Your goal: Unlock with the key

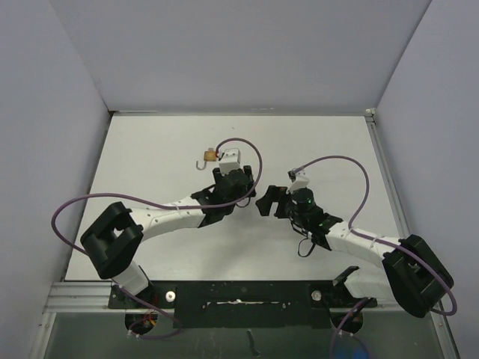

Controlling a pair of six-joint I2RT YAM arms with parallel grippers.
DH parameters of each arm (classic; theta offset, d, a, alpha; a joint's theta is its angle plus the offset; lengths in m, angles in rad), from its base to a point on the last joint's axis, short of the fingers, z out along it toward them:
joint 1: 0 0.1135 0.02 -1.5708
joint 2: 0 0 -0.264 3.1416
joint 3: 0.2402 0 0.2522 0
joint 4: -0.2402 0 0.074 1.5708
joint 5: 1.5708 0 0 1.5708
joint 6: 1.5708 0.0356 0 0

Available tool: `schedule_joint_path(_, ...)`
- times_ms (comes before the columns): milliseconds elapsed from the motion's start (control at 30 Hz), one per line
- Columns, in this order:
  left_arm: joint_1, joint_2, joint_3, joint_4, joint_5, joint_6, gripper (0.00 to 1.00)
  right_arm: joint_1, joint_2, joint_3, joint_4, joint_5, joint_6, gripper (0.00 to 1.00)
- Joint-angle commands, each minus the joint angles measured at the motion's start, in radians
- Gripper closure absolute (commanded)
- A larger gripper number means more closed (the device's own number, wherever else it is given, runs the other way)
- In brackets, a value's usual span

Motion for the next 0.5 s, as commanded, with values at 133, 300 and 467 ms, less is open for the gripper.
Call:
schedule_joint_path(133, -0.004, 0.028, 0.140, 0.035, -0.012, -0.047, 1.00, 0.065, -0.020, -0.006, 0.149, 0.118, -0.018, 0.02)
schedule_joint_path(300, -0.004, 0.036, 0.153, 0.033, 0.019, -0.058, 1.00, 0.064, -0.023, -0.018, 0.190, 0.105, -0.006, 0.02)
schedule_joint_path(467, -0.005, 0.025, 0.151, 0.039, 0.046, -0.076, 1.00, 0.064, 0.003, -0.020, 0.221, 0.111, 0.000, 0.02)
